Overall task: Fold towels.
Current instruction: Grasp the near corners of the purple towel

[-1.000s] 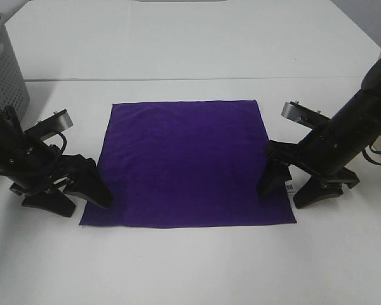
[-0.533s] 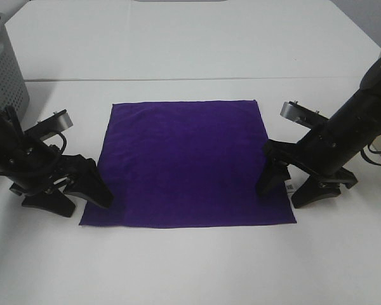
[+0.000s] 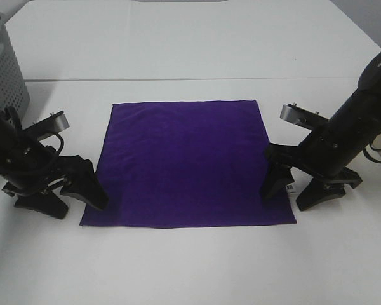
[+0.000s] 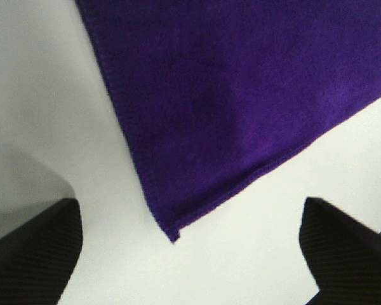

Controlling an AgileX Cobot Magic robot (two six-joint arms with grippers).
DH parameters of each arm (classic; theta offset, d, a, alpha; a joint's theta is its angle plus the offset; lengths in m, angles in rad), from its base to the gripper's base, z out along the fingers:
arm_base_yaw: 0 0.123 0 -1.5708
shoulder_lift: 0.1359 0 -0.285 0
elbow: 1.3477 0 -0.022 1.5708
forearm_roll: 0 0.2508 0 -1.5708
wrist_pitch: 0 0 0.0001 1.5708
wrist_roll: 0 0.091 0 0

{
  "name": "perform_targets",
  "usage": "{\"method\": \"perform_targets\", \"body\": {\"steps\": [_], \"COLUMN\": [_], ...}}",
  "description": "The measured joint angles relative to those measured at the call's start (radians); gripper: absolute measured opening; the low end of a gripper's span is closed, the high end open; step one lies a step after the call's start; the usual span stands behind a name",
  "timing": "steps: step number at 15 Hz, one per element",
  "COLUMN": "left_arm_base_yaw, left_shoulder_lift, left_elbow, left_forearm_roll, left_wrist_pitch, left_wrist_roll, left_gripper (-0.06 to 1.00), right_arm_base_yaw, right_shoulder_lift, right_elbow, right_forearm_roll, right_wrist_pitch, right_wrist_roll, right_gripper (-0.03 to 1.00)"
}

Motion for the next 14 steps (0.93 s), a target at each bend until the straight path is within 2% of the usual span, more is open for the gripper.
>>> {"method": "perform_targets", "body": {"steps": [3,9,10,14], "left_arm_base_yaw": [0.0,-0.011,-0.03,-0.164], "left_shoulder_lift": [-0.005,-0.007,-0.003,0.092], "left_elbow": [0.0,-0.002,-0.009,-0.153], "left_forearm_roll": [0.042,0.06,0.08,0.069], "left_wrist_pitch": [-0.015,-0.019,-0.025,-0.002], "left_wrist_roll": [-0.048,-0.051,-0.062,-0.17], "left_gripper": [0.86,0.86,0.86,0.8], "right_arm_base_yaw": [0.0,0.001,-0.001,0.065], "right_shoulder_lift": [-0.006,-0.007,-0.005,0.058], "right_elbow": [-0.005,-0.005,-0.004,-0.013], "right_forearm_roll": [-0.139,-0.131,-0.102,0.274], "right_wrist_pitch": [0.009,-0.001,-0.009,-0.058], "right_wrist_roll": [0.135,0.145,0.139,-0.102], "right_gripper": [0.74,0.74,0.74,0.7]}}
